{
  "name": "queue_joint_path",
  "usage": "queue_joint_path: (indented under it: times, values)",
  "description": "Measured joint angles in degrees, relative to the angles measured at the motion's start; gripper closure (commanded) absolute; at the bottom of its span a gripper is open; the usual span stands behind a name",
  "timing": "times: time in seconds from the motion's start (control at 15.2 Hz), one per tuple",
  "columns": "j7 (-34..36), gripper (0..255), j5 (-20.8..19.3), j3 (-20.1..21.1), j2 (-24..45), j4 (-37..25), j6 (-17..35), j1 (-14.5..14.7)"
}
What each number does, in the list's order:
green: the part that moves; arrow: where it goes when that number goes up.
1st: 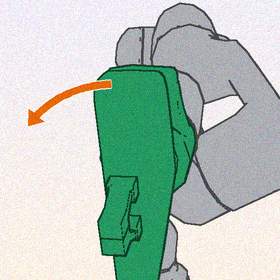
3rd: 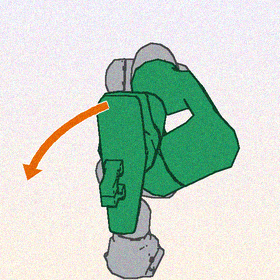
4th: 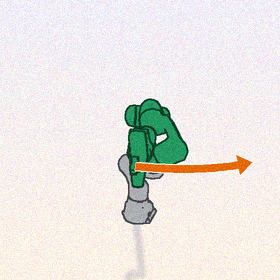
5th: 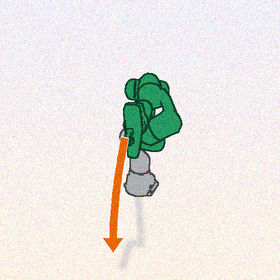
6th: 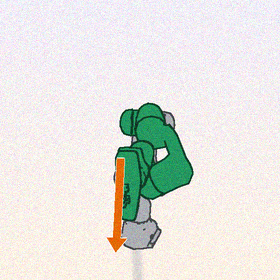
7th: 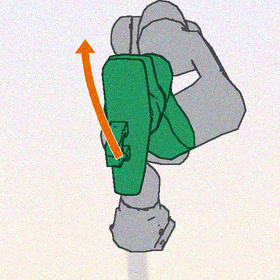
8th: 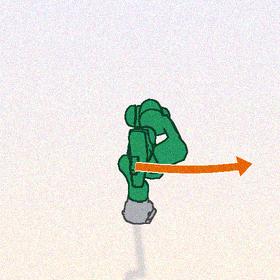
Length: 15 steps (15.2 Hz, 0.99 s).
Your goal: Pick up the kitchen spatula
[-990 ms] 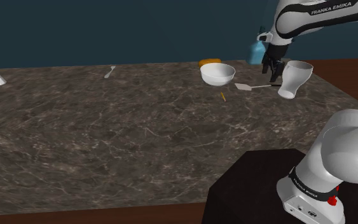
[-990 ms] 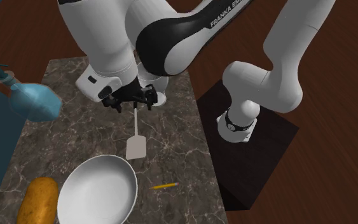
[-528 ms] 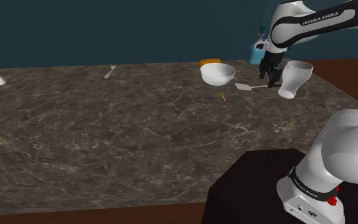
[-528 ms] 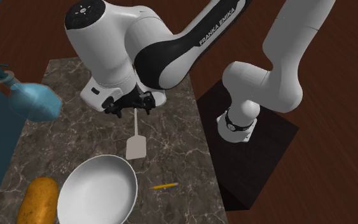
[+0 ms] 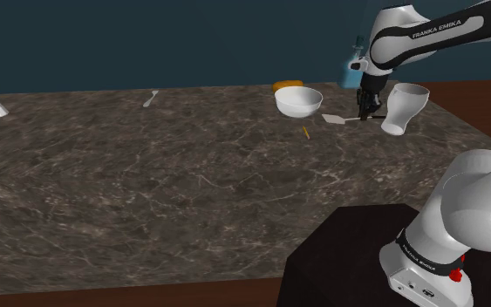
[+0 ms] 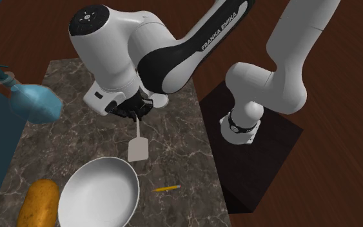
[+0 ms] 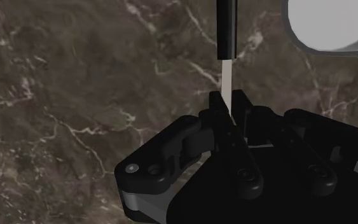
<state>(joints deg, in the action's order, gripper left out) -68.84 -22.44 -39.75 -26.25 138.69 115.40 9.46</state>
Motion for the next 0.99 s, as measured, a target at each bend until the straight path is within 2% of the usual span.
queue_joint_path:
  times: [0.4, 0.99]
  values:
    - [-0.1, 255, 0.0, 0.1, -0.2, -0.3, -0.5, 0.0]
    - [-0.3, 255, 0.7, 2.3, -2.3, -5.1, -7.3, -0.1]
